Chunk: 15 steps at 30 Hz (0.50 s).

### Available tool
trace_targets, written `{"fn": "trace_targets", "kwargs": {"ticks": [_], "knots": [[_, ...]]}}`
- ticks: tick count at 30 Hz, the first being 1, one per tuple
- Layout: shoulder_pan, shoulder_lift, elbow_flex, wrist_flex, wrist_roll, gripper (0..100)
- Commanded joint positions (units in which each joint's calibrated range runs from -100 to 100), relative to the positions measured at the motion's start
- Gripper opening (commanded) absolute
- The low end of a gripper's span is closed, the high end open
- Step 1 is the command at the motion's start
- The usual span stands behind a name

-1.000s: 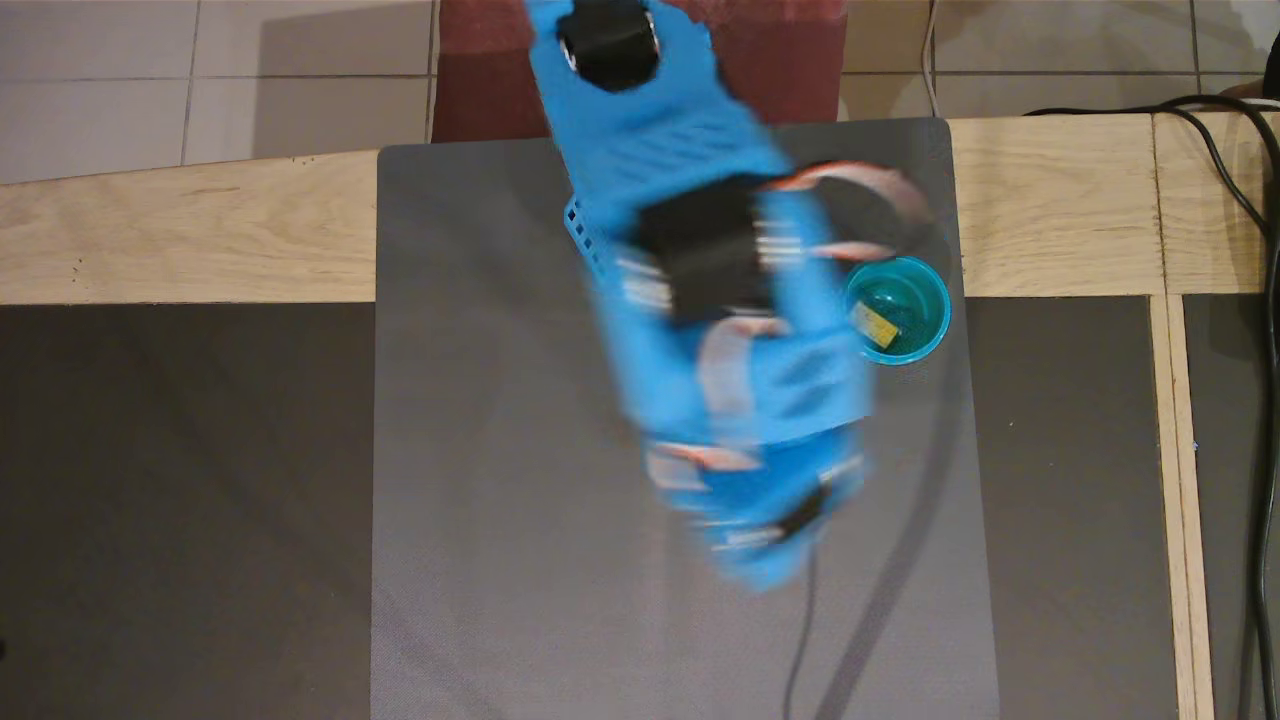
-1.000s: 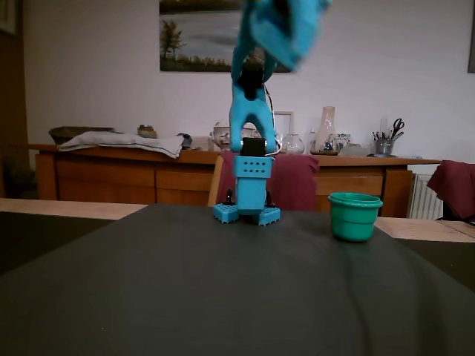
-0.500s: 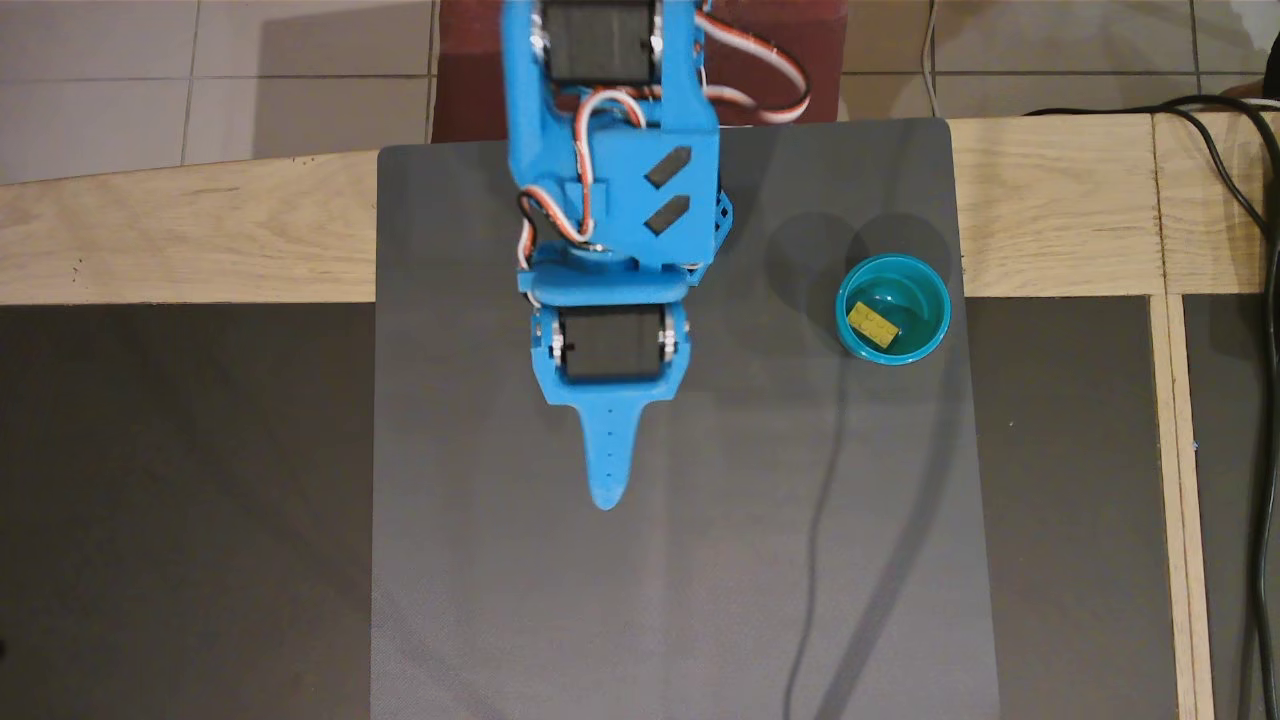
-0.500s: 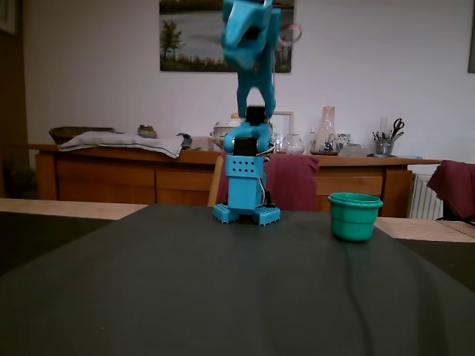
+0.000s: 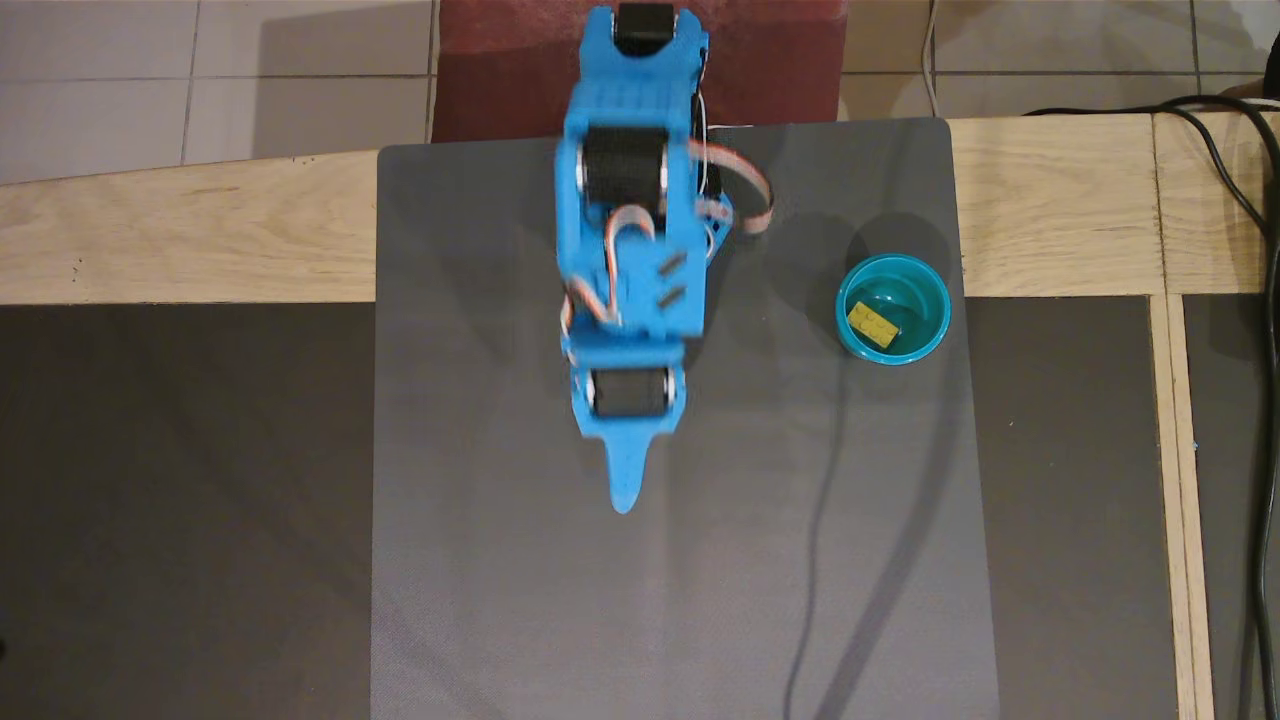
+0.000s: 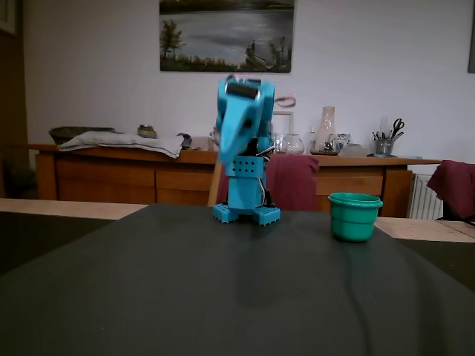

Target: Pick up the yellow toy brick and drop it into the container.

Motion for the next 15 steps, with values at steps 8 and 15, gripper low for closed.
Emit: {"fn": "trace_targets", "kwargs": {"ticks": [8, 15], "knots": [[-0.22, -0.18, 13.96, -7.22, -0.05, 0], [-0.22, -0.18, 13.96, -7.22, -0.05, 0]]}}
